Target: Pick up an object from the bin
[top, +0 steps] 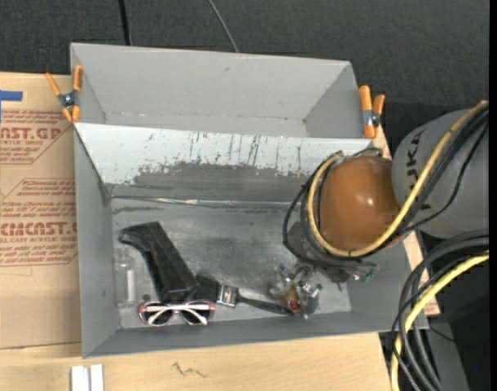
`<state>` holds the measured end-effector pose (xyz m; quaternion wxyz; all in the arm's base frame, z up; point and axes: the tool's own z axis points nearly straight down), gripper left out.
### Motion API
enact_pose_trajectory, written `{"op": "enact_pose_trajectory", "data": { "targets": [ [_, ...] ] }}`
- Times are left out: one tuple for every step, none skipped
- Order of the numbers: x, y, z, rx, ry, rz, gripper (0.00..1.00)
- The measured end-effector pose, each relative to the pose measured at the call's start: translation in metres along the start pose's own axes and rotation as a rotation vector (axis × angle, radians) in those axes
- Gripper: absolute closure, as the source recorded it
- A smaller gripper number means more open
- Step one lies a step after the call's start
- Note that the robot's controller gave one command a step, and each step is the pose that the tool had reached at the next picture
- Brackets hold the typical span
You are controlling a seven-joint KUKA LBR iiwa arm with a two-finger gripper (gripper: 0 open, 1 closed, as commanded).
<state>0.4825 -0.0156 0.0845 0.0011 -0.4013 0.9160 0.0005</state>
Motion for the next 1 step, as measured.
{"op": "enact_pose_trajectory", "data": {
  "targets": [
    [0.0003,0.0008,-0.0211,-0.003,0.003,0.001,1.00]
  ]
}}
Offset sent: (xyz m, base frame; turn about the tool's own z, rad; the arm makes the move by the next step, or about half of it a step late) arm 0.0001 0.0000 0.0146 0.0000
